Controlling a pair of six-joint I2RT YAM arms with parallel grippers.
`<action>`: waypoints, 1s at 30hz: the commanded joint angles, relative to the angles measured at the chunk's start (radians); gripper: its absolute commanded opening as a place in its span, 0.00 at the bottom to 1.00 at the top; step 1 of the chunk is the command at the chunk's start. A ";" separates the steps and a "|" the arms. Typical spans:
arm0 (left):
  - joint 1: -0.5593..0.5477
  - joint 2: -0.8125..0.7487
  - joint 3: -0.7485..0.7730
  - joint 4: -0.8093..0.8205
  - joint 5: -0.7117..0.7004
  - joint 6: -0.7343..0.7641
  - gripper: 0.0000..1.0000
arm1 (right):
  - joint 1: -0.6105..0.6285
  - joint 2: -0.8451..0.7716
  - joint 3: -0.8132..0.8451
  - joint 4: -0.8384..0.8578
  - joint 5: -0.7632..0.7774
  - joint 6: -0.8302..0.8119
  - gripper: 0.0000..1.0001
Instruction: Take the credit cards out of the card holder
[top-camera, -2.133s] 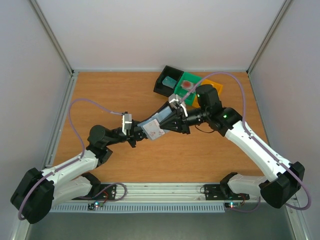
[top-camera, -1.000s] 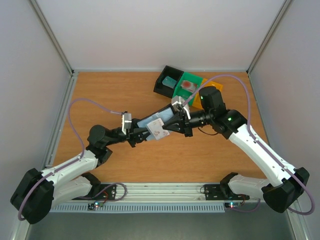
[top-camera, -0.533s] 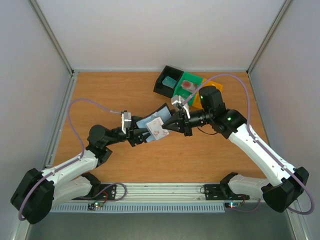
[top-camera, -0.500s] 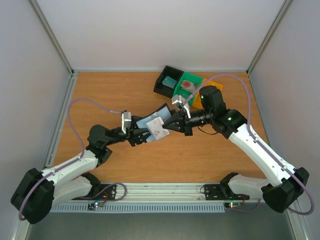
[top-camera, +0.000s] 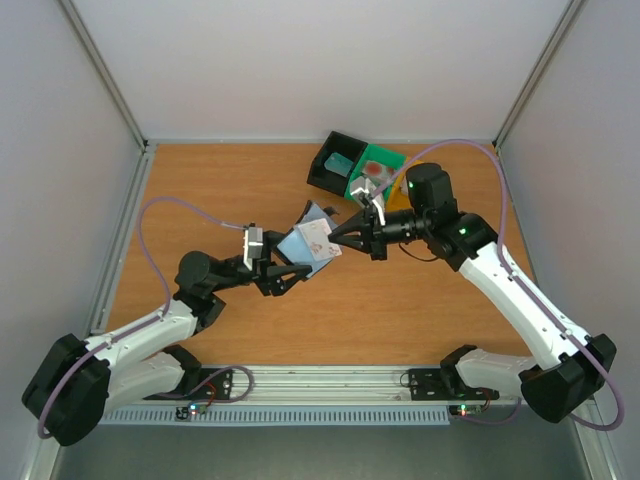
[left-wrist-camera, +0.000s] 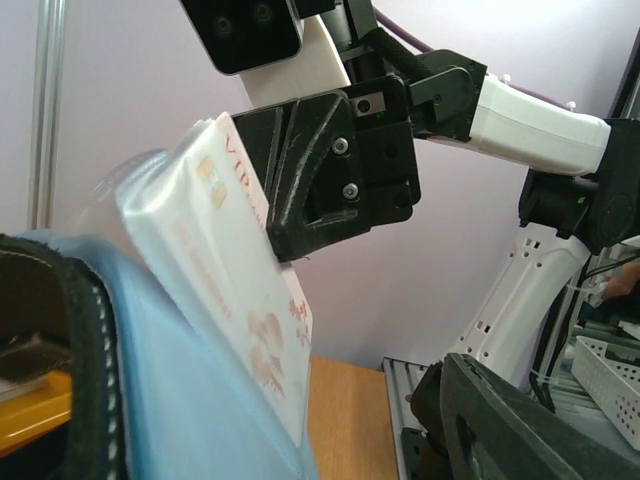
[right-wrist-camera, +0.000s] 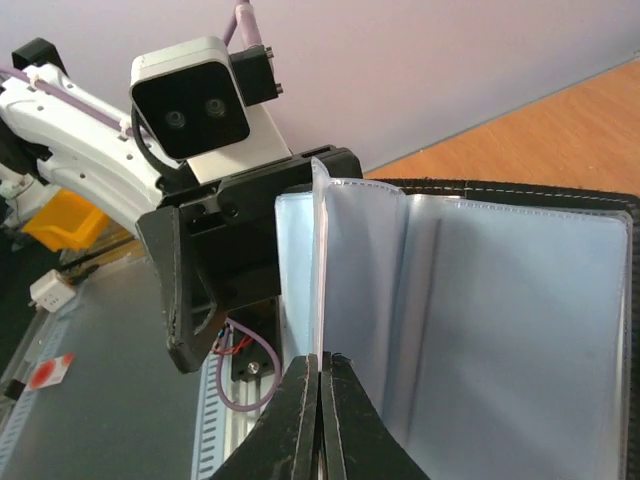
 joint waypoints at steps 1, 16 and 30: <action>-0.005 0.007 -0.004 0.097 0.023 0.008 0.62 | -0.005 0.011 0.025 0.017 -0.015 0.002 0.01; -0.005 -0.002 -0.011 0.073 -0.009 -0.003 0.00 | -0.043 -0.020 0.040 -0.166 -0.019 -0.130 0.01; -0.005 -0.015 -0.028 -0.228 -0.122 -0.005 0.00 | -0.195 -0.143 0.048 -0.191 0.143 -0.103 0.01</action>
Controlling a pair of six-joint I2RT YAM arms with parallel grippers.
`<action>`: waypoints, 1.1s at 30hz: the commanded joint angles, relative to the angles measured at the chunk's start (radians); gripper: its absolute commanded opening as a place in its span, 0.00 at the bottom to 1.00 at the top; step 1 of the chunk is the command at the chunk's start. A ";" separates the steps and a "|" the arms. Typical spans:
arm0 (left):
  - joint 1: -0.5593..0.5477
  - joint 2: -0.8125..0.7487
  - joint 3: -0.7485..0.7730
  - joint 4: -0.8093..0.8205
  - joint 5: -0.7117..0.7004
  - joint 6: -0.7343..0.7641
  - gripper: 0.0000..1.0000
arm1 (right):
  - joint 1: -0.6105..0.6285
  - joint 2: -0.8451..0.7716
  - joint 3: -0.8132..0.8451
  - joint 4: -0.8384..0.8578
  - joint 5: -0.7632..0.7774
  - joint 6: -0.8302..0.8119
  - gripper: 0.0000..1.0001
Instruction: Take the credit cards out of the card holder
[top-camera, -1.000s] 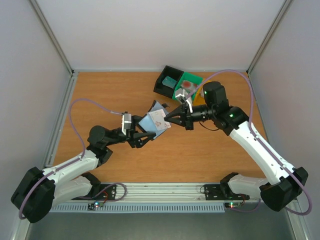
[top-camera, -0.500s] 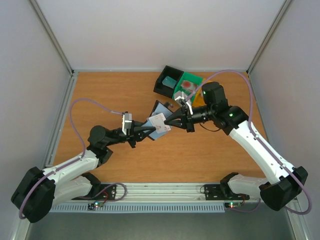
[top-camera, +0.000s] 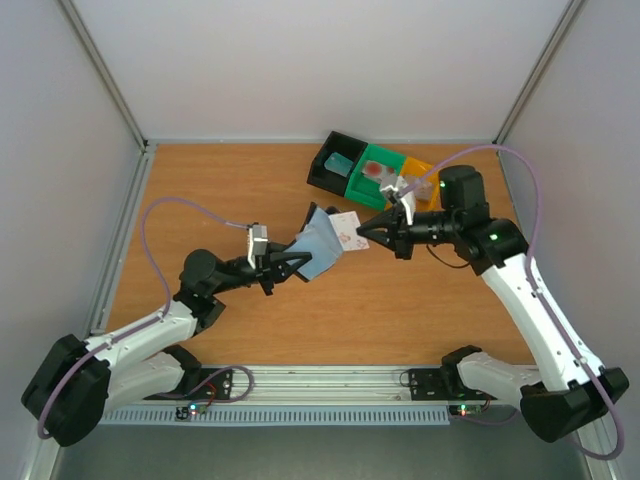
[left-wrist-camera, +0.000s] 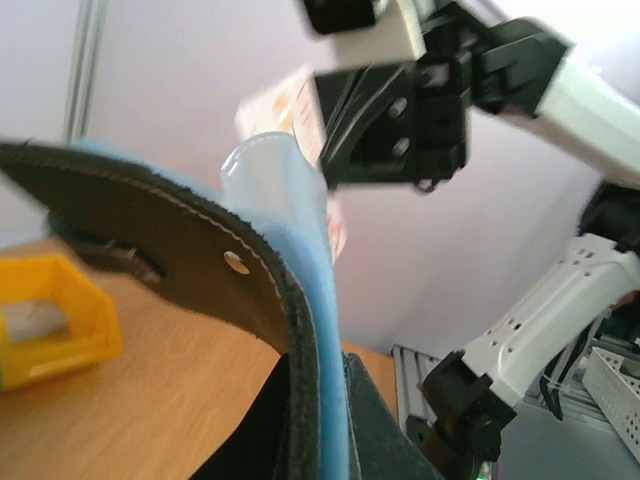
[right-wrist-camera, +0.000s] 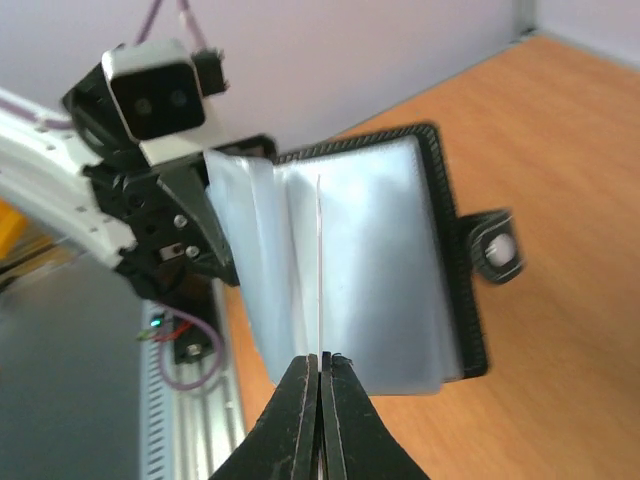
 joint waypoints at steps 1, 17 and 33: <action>-0.002 -0.013 -0.017 -0.260 -0.107 0.015 0.00 | -0.084 -0.086 0.023 0.025 0.106 0.030 0.01; 0.033 0.140 0.051 -0.658 0.266 0.210 0.00 | -0.158 0.014 0.092 -0.021 0.251 0.099 0.01; 0.036 0.427 0.068 -0.833 -0.321 0.317 0.42 | -0.158 0.052 0.088 -0.100 0.209 0.057 0.01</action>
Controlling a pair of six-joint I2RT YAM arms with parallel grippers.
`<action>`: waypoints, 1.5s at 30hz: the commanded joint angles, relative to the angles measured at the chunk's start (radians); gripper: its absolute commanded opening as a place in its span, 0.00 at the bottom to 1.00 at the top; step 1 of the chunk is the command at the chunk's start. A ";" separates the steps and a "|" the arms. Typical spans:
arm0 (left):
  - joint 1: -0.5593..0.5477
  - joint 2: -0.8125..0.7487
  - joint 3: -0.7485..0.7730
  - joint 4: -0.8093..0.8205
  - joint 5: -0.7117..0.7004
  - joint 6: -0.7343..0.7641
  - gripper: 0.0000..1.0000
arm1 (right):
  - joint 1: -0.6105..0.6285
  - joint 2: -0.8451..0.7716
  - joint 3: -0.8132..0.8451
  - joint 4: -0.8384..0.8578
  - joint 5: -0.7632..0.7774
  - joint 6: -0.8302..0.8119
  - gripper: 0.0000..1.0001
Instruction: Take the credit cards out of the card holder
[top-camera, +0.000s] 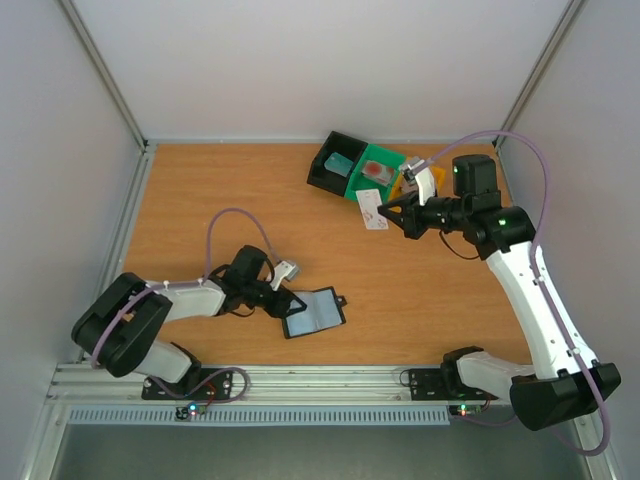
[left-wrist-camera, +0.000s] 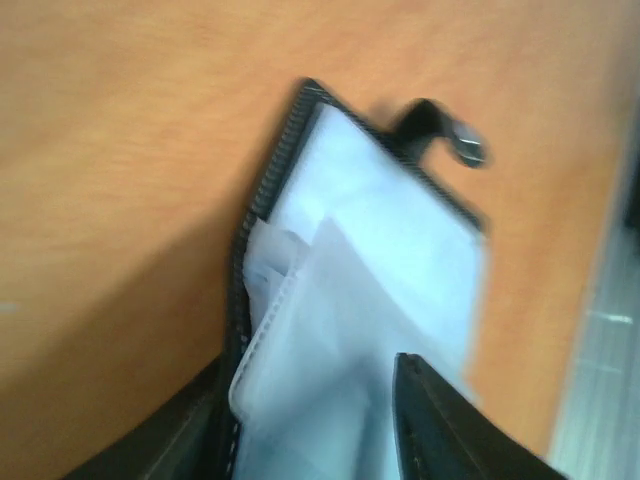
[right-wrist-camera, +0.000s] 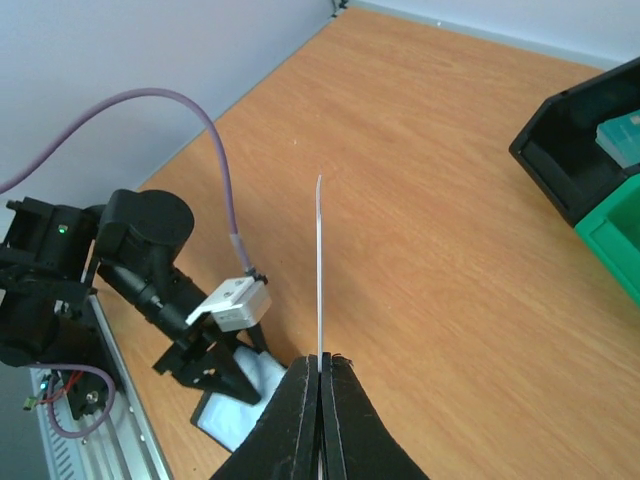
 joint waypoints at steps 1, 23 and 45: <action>0.000 0.010 0.009 0.019 -0.372 0.005 0.49 | -0.005 0.021 0.008 -0.013 -0.026 -0.014 0.01; 0.147 -0.507 0.211 -0.403 0.531 0.746 0.84 | 0.528 0.172 0.156 -0.341 0.236 -0.350 0.01; 0.014 -0.514 0.172 -0.163 0.352 0.476 0.00 | 0.684 0.296 0.271 -0.378 0.308 -0.455 0.01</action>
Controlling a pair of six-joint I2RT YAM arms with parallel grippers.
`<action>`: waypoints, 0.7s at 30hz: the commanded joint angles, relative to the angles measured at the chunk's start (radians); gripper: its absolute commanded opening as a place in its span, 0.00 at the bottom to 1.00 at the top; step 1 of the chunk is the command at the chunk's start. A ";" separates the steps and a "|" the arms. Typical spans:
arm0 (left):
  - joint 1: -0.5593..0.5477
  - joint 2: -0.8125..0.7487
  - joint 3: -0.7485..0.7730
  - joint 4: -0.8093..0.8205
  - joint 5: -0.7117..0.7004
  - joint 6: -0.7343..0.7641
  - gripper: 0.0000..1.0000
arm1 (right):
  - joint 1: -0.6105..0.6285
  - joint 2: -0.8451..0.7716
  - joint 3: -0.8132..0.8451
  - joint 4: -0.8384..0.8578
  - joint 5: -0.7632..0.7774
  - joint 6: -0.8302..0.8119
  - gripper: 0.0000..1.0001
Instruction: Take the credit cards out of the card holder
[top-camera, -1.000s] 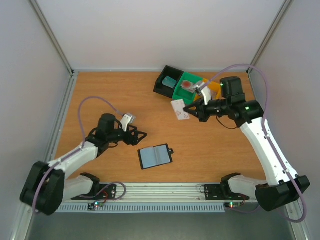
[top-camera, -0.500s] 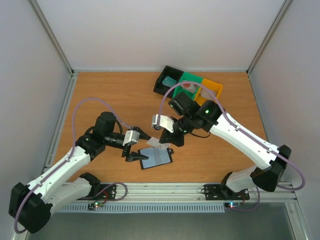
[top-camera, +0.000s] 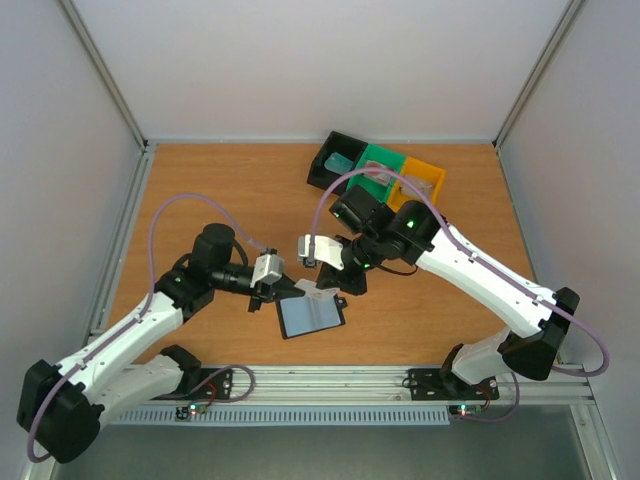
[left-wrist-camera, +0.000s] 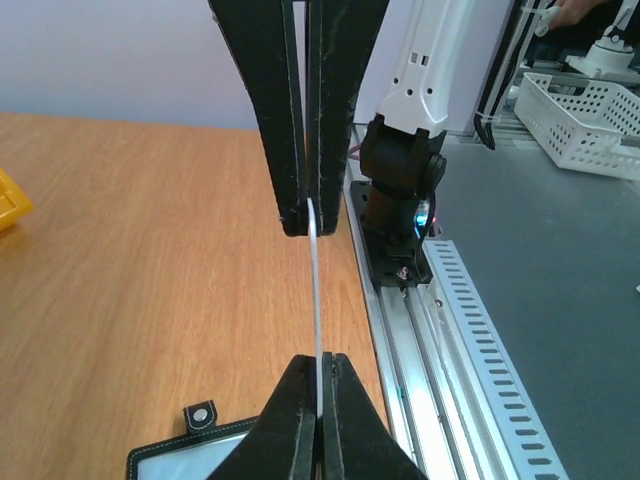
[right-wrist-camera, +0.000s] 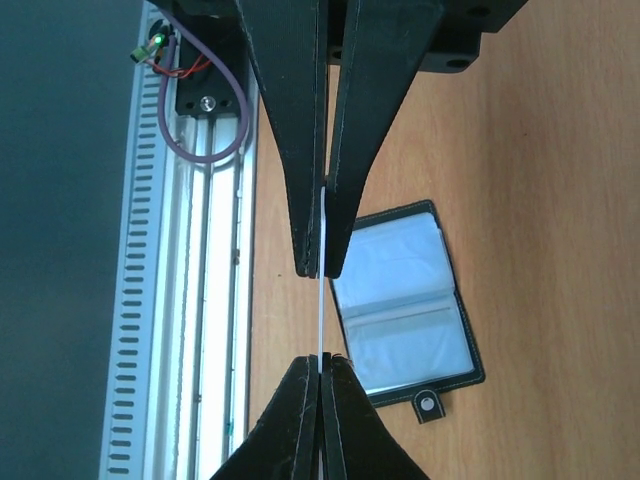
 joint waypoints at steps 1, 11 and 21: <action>-0.005 -0.011 -0.030 0.158 0.016 -0.060 0.00 | 0.009 0.001 0.026 0.012 0.073 -0.030 0.01; 0.065 -0.024 -0.086 0.495 -0.473 -0.902 0.00 | 0.008 -0.256 -0.261 0.623 0.523 -0.129 0.63; 0.082 -0.094 -0.071 0.624 -0.674 -1.258 0.00 | 0.053 -0.178 -0.539 1.291 0.393 -0.590 0.71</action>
